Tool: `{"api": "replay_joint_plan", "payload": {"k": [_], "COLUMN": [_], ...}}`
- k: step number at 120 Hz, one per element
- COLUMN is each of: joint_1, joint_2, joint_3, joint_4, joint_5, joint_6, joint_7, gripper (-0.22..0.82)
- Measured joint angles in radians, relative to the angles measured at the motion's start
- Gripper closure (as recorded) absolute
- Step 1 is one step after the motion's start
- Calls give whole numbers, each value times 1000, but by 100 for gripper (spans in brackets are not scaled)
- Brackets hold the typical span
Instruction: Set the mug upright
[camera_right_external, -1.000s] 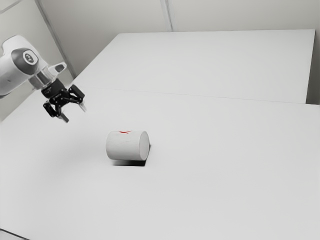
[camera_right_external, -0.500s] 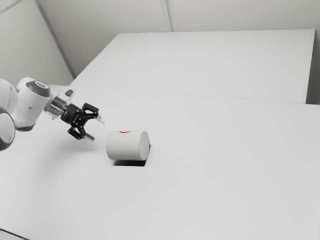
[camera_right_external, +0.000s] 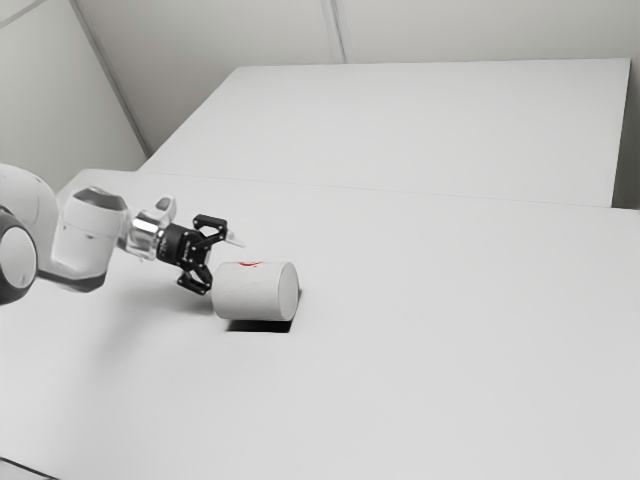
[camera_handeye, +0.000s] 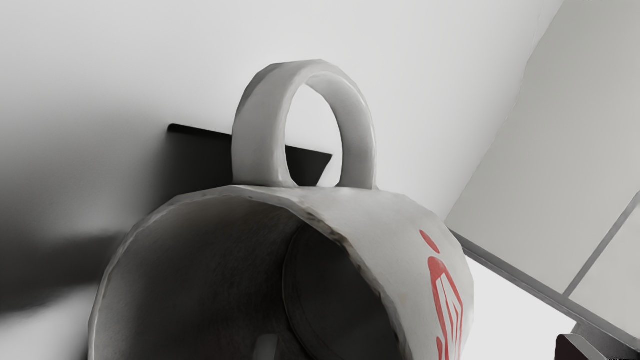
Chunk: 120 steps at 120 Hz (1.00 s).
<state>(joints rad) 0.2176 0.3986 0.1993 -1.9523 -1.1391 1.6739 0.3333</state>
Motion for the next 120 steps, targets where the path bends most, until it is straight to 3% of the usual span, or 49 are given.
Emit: {"api": "replay_joint_plan", "payload": {"k": [11,29,44,74,96,120], "joint_1": [0,-5,-11,-40,-60,-160], "joint_2": [2,2,0,-11,-30,-159], "joint_3": [-2,-3,-3,-4,-4,-35], "joint_4": [-4,-1,1,46,63,62], "joint_5": [-26,-33,-34,-31,13,347], "joint_6": [-3,-6,-6,9,25,142], "joint_7": [-3,-6,-9,-38,-74,-102], "gripper": [5,43,61,74,77,78]}}
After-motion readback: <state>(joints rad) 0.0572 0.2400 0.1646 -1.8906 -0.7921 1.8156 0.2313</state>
